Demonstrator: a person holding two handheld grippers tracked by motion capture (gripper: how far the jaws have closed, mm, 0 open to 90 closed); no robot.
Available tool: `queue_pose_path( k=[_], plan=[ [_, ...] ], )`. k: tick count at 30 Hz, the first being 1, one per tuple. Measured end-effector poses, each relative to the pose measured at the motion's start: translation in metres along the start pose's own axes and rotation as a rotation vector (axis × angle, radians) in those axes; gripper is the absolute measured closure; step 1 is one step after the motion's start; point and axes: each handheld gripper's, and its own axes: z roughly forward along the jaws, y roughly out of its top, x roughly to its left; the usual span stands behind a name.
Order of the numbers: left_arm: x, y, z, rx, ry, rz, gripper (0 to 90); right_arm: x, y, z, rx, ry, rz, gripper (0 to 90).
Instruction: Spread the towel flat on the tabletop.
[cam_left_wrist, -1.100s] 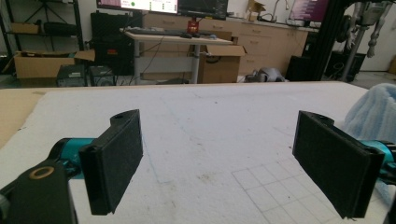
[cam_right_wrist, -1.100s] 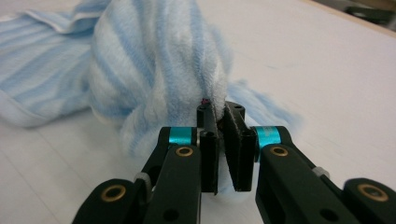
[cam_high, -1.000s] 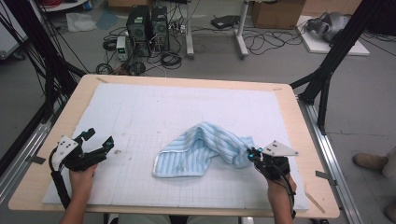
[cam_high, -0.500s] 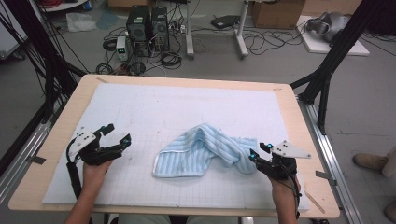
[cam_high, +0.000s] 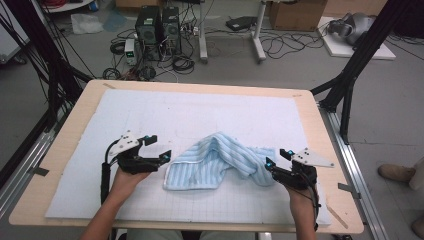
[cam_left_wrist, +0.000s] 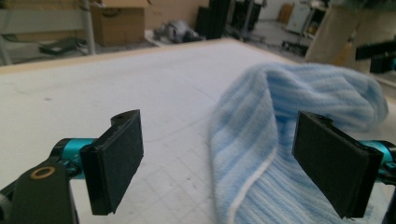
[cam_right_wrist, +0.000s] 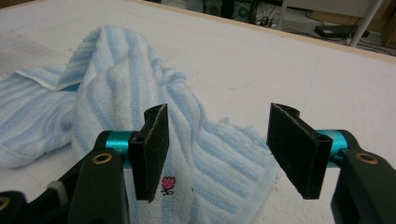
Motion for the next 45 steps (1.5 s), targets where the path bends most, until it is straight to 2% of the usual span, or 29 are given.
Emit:
queue_pose_path(
  k=[1,6,7,11,12,15,16,17,18,20,21,22,23,25,26,27,28,30,31,32,33,34,36,38,40,41,43,45],
  plan=[
    [-0.005,0.001,0.010,0.037,-0.009,0.028,18.7,-0.001,0.000,0.000,-0.003,0.005,0.003,37.4],
    [-0.013,0.002,0.032,0.102,-0.036,0.036,21.1,-0.002,0.002,0.000,0.000,0.017,0.006,36.2],
    [-0.013,0.002,0.032,0.102,-0.036,0.036,21.1,-0.002,0.003,0.001,0.000,0.021,0.004,36.0],
    [-0.019,0.001,0.045,0.179,-0.050,0.038,21.0,-0.001,0.004,0.002,0.003,0.024,0.006,35.7],
    [-0.019,0.001,0.045,0.179,-0.050,0.038,21.0,-0.001,0.004,0.002,0.003,0.024,0.006,35.7],
    [-0.022,-0.001,0.052,0.246,-0.056,0.054,22.4,-0.002,0.005,0.004,-0.006,0.025,0.014,35.5],
    [-0.024,-0.002,0.057,0.299,-0.057,0.066,23.6,-0.002,0.005,0.005,-0.008,0.025,0.016,35.5],
    [-0.024,-0.002,0.057,0.299,-0.057,0.066,24.8,-0.002,0.005,0.005,-0.008,0.025,0.016,35.5],
    [-0.027,-0.005,0.062,0.356,-0.063,0.083,26.6,0.000,0.006,0.005,-0.008,0.029,0.018,35.5],
    [-0.030,-0.010,0.067,0.408,-0.058,0.114,28.5,0.001,0.007,0.006,-0.009,0.032,0.012,35.5],
    [-0.030,-0.010,0.067,0.408,-0.058,0.114,29.3,0.001,0.007,0.006,-0.010,0.031,0.010,35.5],
    [-0.033,-0.010,0.068,0.417,-0.033,0.148,30.3,0.001,0.007,0.007,-0.012,0.031,0.010,35.5],
    [-0.033,-0.010,0.069,0.423,-0.024,0.160,32.1,0.001,0.008,0.007,-0.011,0.032,0.014,35.5],
    [-0.035,-0.009,0.068,0.427,-0.006,0.193,39.1,0.001,0.008,0.007,-0.012,0.033,0.019,35.5],
    [-0.035,-0.009,0.068,0.427,-0.006,0.193,42.6,0.001,0.008,0.007,-0.012,0.033,0.019,35.5],
    [-0.037,-0.008,0.067,0.429,-0.012,0.211,49.1,0.001,0.009,0.008,-0.015,0.034,0.020,35.5],
    [-0.037,-0.008,0.067,0.429,-0.012,0.211,56.4,0.001,0.009,0.008,-0.015,0.034,0.020,35.5],
    [-0.038,-0.007,0.066,0.430,-0.008,0.266,81.0,0.002,0.009,0.010,-0.011,0.038,0.017,35.5],
    [-0.038,-0.007,0.066,0.430,-0.008,0.266,83.3,0.002,0.009,0.010,-0.011,0.038,0.017,35.5],
    [-0.036,-0.006,0.065,0.423,-0.014,0.250,84.3,0.004,0.010,0.011,-0.008,0.043,0.014,35.5],
    [-0.032,-0.005,0.064,0.406,-0.002,0.229,84.6,0.005,0.012,0.012,-0.006,0.044,0.011,35.5],
    [-0.021,0.000,0.059,0.354,0.031,0.176,84.8,0.006,0.013,0.013,-0.003,0.048,0.007,35.4],
    [-0.009,0.006,0.054,0.311,0.063,0.119,84.9,0.008,0.017,0.016,0.002,0.058,0.002,34.7],
    [-0.002,0.014,0.052,0.314,0.079,0.118,84.9,0.011,0.023,0.020,0.004,0.072,0.003,33.6],
    [0.006,0.027,0.050,0.273,0.096,0.108,84.9,0.015,0.028,0.027,0.012,0.085,-0.005,32.9],
    [0.006,0.027,0.050,0.273,0.096,0.108,84.9,0.017,0.030,0.031,0.018,0.093,-0.010,32.8],
    [0.014,0.037,0.050,0.262,0.116,0.102,84.8,0.019,0.032,0.035,0.021,0.102,-0.009,32.7],
    [0.027,0.048,0.048,0.223,0.141,0.070,84.9,0.025,0.035,0.045,0.034,0.128,0.002,32.5]
  ],
)
